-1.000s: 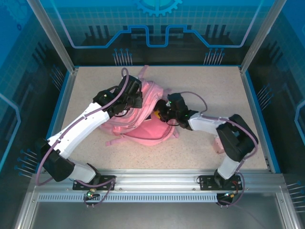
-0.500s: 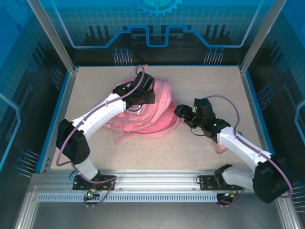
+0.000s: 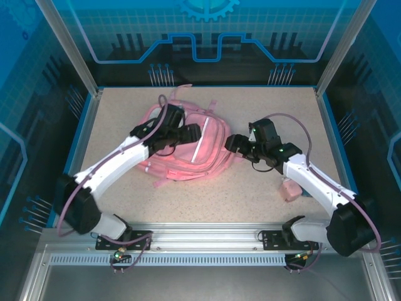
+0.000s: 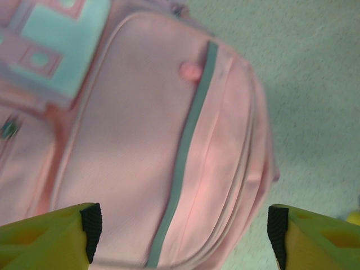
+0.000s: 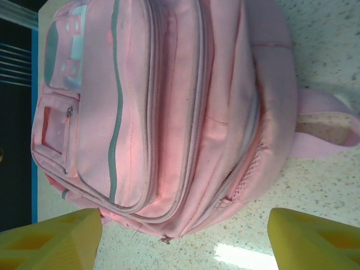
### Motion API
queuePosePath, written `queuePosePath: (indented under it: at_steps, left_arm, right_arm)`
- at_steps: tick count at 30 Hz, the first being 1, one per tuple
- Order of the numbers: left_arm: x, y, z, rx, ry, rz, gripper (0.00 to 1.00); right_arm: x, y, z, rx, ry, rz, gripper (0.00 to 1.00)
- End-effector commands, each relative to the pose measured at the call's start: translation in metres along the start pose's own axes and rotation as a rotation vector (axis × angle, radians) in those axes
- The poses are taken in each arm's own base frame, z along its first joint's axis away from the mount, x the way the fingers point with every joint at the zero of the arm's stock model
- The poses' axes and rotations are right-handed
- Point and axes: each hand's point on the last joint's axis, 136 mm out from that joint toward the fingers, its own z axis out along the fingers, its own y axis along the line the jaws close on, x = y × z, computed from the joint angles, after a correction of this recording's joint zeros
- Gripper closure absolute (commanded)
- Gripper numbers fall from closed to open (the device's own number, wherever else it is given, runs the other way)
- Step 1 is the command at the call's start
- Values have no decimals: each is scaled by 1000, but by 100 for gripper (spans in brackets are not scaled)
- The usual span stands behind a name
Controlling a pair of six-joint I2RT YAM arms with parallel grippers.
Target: Pack the student bag
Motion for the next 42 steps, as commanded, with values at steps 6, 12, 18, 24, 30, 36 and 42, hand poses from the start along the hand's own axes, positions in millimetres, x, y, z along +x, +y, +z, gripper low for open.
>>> queuePosePath:
  at_steps: [6,12,18,24,30,36,42]
  left_arm:
    - [95,68,-24,-72,131,-101,27]
    - [148,89,-11,-96,199,-178,36]
    - [172,92,1,-106,240,-157,43]
    - [181,91,13,-87,245,-141,49]
    - [184,95,21,-95,230,-145,54]
    - [181,103,28,-128,184,-177,60]
    - [165,107,33,-130,69,-241,58]
  right_arm:
    - [26,21,22,4,137,-90,21]
    - [35,34,45,3,188,-88,25]
    - [43,43,71,2,261,-72,37]
    - [52,50,93,-45,324,-45,45]
    - [50,62,105,-97,338,-40,58]
    - [37,85,109,-187,318,-25,81]
    - [13,128,86,-305,277,-29,88]
